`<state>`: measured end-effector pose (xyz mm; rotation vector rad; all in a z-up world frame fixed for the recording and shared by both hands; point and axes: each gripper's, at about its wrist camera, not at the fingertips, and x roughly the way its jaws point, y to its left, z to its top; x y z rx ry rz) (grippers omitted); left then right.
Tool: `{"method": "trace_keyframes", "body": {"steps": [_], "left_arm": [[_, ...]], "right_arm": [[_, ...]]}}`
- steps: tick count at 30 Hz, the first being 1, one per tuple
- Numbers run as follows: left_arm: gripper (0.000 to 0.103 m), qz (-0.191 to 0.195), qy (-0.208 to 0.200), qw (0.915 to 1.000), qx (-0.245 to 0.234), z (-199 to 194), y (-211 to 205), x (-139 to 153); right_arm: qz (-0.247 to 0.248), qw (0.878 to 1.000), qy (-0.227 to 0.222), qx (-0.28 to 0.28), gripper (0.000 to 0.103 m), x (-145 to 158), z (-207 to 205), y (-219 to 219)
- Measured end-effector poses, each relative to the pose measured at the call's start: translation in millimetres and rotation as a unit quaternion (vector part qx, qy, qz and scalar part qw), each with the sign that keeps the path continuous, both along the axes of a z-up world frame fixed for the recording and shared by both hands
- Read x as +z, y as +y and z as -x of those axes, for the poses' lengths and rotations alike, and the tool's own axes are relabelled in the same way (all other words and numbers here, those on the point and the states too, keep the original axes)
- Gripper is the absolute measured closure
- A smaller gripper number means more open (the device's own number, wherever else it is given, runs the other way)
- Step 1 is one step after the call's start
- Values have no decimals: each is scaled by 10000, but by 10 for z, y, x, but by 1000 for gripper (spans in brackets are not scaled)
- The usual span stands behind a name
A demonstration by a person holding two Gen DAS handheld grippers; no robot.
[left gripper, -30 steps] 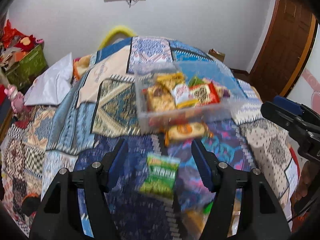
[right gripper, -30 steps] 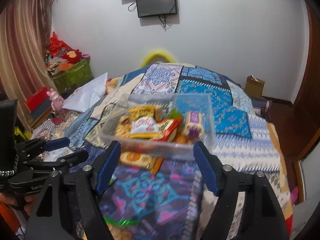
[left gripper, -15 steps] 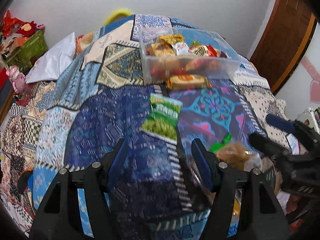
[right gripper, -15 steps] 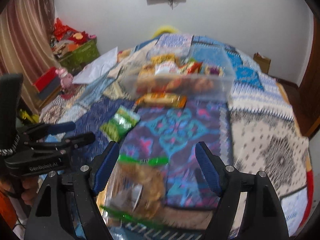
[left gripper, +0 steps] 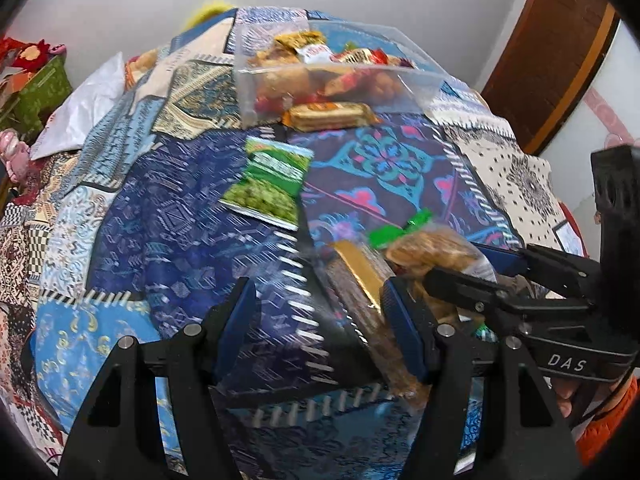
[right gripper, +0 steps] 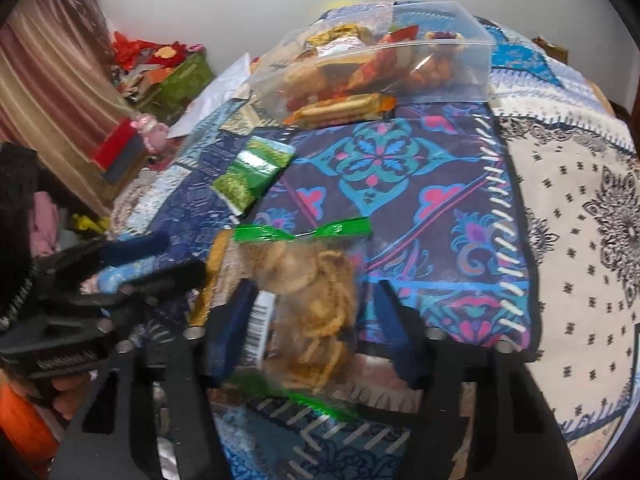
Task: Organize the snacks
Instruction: 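Grasp the gold-striped cookie tube with the left gripper while the right grasps the green-tied cookie bag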
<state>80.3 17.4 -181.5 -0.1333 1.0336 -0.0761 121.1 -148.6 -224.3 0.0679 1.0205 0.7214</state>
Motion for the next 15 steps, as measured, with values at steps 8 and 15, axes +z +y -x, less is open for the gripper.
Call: {"method": "trace_keyframes", "body": {"steps": [8,15], "left_arm": [[32,97,106,9998,-130,-41,-197,-58],[33,-29,291,9993,-211,-126,-383,-254]], "right_arm": [[467,9963,-685,-206,64,135,130,-97],[631,9916,-953,-598,64,260,76,-381]]}}
